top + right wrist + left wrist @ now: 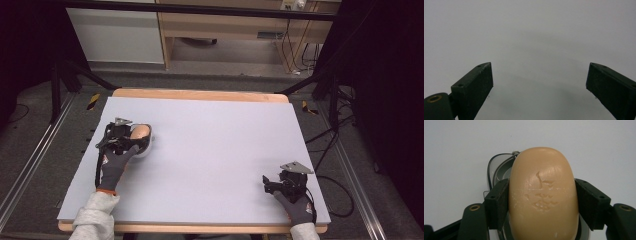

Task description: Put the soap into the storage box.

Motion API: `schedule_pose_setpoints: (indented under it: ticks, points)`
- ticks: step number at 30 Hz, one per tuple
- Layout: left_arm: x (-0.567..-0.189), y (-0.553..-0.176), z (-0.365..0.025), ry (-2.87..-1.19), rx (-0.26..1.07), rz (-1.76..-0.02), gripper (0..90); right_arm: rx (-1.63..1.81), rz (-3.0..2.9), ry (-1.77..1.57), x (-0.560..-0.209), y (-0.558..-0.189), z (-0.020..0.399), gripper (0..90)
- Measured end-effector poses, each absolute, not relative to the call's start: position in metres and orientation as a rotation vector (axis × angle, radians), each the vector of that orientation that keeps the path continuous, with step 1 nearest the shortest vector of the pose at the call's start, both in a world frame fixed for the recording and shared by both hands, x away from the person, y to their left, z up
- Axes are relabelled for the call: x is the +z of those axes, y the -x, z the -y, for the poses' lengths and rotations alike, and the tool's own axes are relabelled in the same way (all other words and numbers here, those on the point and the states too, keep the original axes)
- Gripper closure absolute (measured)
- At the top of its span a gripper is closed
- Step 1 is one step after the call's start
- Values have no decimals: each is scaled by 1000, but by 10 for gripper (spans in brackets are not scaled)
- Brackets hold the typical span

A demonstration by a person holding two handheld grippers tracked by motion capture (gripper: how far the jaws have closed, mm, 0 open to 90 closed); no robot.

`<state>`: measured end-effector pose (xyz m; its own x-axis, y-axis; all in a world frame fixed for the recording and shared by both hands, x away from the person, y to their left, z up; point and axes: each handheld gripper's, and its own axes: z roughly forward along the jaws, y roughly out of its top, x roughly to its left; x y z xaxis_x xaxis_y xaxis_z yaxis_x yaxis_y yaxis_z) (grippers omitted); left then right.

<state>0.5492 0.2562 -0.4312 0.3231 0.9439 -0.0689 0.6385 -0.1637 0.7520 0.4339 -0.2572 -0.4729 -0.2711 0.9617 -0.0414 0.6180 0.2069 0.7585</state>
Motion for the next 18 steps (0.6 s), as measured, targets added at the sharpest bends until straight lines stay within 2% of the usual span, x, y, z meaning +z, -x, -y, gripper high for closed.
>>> schedule_pose_setpoints:
  ticks: [18]
  points:
    - [-432, -548, -255, -1892, 548, -1400, 301, 867, -1967, -1458, -473, -434, 257, 73]
